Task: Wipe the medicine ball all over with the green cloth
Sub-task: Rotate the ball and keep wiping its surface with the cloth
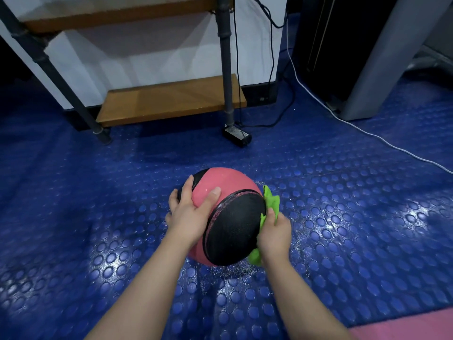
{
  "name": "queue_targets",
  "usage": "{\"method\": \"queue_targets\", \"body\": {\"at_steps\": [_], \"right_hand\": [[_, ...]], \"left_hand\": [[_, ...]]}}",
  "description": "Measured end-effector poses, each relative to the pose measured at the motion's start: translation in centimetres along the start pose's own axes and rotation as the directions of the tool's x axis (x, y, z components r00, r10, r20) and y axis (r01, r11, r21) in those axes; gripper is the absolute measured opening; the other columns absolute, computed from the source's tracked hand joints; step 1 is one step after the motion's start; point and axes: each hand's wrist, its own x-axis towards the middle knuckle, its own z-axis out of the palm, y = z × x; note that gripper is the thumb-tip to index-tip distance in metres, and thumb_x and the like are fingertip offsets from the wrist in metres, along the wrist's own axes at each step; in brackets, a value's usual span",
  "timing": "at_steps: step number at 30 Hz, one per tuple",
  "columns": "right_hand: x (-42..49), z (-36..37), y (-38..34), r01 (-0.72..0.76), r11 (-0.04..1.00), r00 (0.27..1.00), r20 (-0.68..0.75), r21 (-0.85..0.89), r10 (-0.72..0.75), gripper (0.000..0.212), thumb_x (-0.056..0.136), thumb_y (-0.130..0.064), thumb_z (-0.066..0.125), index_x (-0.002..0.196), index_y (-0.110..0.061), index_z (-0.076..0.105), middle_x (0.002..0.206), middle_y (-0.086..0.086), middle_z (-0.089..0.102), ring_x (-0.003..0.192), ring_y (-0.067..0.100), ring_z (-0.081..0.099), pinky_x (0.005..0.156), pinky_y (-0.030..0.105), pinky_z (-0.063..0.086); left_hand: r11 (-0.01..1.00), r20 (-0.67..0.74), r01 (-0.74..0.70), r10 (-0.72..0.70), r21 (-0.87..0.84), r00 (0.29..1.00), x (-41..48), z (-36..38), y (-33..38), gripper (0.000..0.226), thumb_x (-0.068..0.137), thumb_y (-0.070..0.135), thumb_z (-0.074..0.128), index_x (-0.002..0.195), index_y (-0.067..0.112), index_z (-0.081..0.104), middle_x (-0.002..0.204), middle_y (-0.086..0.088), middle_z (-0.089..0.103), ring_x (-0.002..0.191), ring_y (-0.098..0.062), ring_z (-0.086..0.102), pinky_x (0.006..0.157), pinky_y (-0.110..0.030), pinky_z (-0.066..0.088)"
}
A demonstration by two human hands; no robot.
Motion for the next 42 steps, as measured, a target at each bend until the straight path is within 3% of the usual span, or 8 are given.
{"method": "queue_targets", "body": {"at_steps": [3,7,13,23,29,32,37,42], "right_hand": [[-4.6,-0.3,0.7,0.102,0.995,0.995,-0.02,0.023,-0.102,0.036,0.1,-0.023,0.04,0.102,0.004,0.063,0.11,0.019,0.051,0.095,0.017,0.044,0.085,0.018,0.035],[-7.0,-0.5,1.1,0.072,0.991,0.994,0.069,0.116,-0.08,0.042,0.1,-0.016,0.044,0.141,-0.009,0.046,0.14,0.004,0.034,0.119,0.013,0.044,0.081,-0.009,0.024],[-0.5,0.6,1.2,-0.061,0.985,0.998,0.017,0.163,0.059,0.028,0.099,-0.025,0.044,0.081,-0.009,0.059,0.096,0.018,0.057,0.085,0.023,0.051,0.083,0.042,0.045],[4.3,0.1,-0.8,-0.297,0.943,0.919,0.314,0.148,0.24,0.024,0.102,-0.023,0.043,0.093,-0.011,0.062,0.094,0.011,0.065,0.084,0.024,0.059,0.077,0.036,0.046],[6.4,-0.6,0.5,-0.409,0.91,0.847,0.398,0.069,0.351,0.031,0.097,-0.031,0.051,0.102,-0.002,0.061,0.092,0.02,0.065,0.083,0.031,0.06,0.085,0.053,0.051],[7.2,-2.4,0.7,-0.415,0.907,0.85,0.385,0.072,0.358,0.034,0.095,-0.035,0.052,0.108,-0.004,0.061,0.1,0.02,0.068,0.083,0.029,0.061,0.088,0.054,0.05],[7.6,-5.3,0.0,-0.409,0.892,0.881,0.338,0.193,0.331,0.026,0.101,-0.027,0.045,0.109,-0.008,0.061,0.101,0.015,0.068,0.085,0.027,0.061,0.073,0.037,0.047],[7.3,-6.0,0.2,-0.385,0.877,0.901,0.324,0.288,0.289,0.025,0.103,-0.023,0.042,0.113,-0.009,0.059,0.098,0.013,0.067,0.078,0.022,0.059,0.066,0.031,0.045]], "left_hand": [[1.0,-0.023,0.01,-0.011,-0.013,1.0,0.7,0.1,0.5,0.106,0.051,0.091,0.046,0.147,0.056,0.02,0.161,0.01,0.006,0.146,-0.037,0.02,0.118,-0.058,0.021],[0.998,-0.012,0.032,-0.033,-0.056,0.999,1.6,-0.2,0.3,0.108,0.047,0.093,0.047,0.145,0.056,0.022,0.16,0.01,0.01,0.144,-0.038,0.022,0.116,-0.059,0.023],[1.0,0.006,-0.012,0.012,-0.005,1.0,1.3,-0.1,-0.3,0.107,0.047,0.095,0.046,0.144,0.06,0.017,0.161,0.011,0.005,0.145,-0.039,0.022,0.116,-0.061,0.024],[0.996,0.074,-0.091,0.092,-0.023,0.993,1.2,-1.6,-1.6,0.103,0.051,0.092,0.052,0.144,0.061,0.019,0.161,0.012,0.009,0.146,-0.031,0.023,0.117,-0.058,0.023],[0.972,0.294,-0.232,0.234,-0.041,0.927,2.1,-4.5,-0.5,0.087,0.067,0.07,0.069,0.144,0.054,0.034,0.156,0.013,0.024,0.141,-0.012,0.032,0.12,-0.043,0.027],[0.958,0.375,-0.286,0.266,-0.002,0.888,2.9,-5.2,0.0,0.107,0.052,0.071,0.08,0.146,0.048,0.034,0.148,0.019,0.034,0.137,-0.006,0.038,0.119,-0.039,0.031],[0.971,0.206,-0.211,0.185,0.114,0.961,2.9,-5.2,-0.3,0.144,0.019,0.093,0.069,0.148,0.036,0.037,0.142,0.012,0.033,0.129,-0.009,0.037,0.112,-0.035,0.034],[0.978,0.009,-0.103,0.104,0.182,0.995,2.4,-5.7,-0.8,0.111,0.026,0.094,0.063,0.115,0.027,0.065,0.126,0.003,0.054,0.115,-0.018,0.055,0.099,-0.037,0.044]]}}
